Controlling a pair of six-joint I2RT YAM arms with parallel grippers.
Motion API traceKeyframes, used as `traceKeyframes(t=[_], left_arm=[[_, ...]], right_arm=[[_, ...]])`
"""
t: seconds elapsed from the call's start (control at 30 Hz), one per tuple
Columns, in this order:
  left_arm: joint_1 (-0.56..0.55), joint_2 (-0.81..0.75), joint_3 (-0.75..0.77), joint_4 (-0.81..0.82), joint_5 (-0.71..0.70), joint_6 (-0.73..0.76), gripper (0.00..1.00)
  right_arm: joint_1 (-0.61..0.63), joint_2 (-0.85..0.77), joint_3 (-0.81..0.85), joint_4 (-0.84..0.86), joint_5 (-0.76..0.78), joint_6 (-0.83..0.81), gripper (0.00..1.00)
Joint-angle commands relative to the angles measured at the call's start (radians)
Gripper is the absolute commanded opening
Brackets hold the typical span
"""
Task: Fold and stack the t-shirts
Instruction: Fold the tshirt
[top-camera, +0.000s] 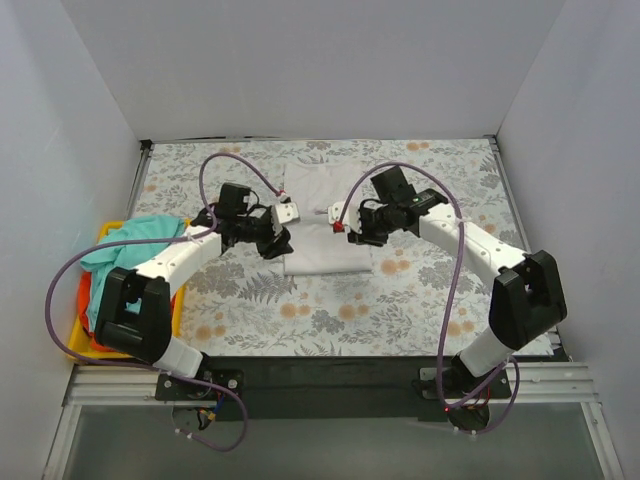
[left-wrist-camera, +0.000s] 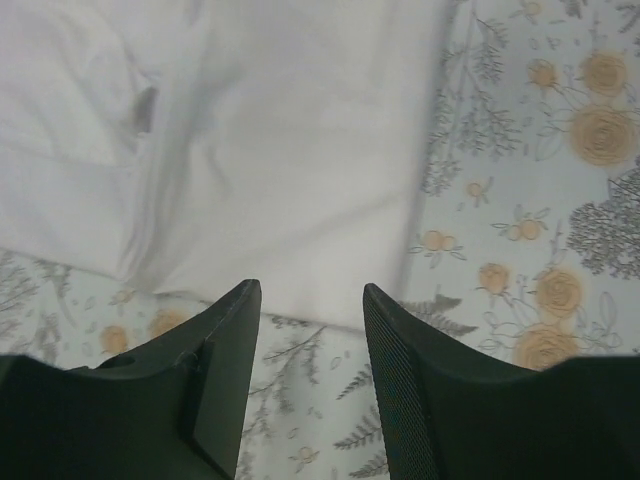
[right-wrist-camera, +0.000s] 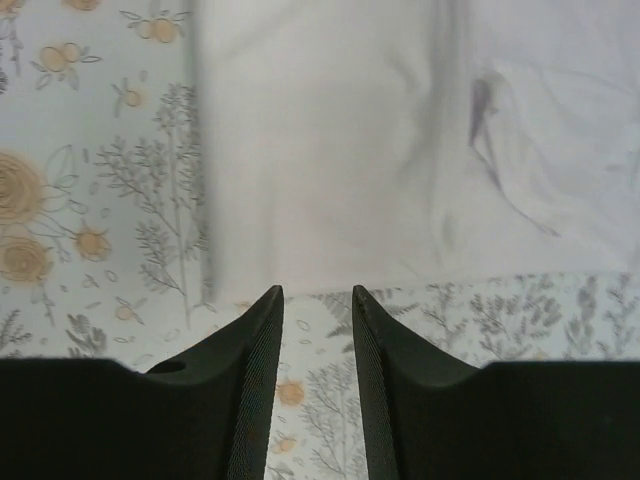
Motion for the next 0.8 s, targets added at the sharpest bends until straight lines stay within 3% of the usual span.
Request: traceKeyframes(t=[0.0, 0.1, 0.33, 0.77], left_arm=[[-0.072, -0.028, -0.091, 0.043, -0.032, -0.024, 0.44], [-0.113, -0.022, -0.152, 0.1, -0.073, -0.019, 0.45], [-0.154, 0.05, -0.176, 0.165, -0.107, 0.002, 0.45], [-0.157, 0.121, -0.215, 0.146, -0.159, 0.136, 0.41]], right_arm=[[0.045, 0.019, -0.1, -0.023, -0.042, 0.054, 0.39], [0.08, 0.004, -0.21, 0.072, -0.014, 0.056, 0.38], [0.095, 0.074, -0.278, 0.209, 0.052, 0.059, 0.38], [0.089, 0.103, -0.29, 0.267, 0.092, 0.022, 0.37]])
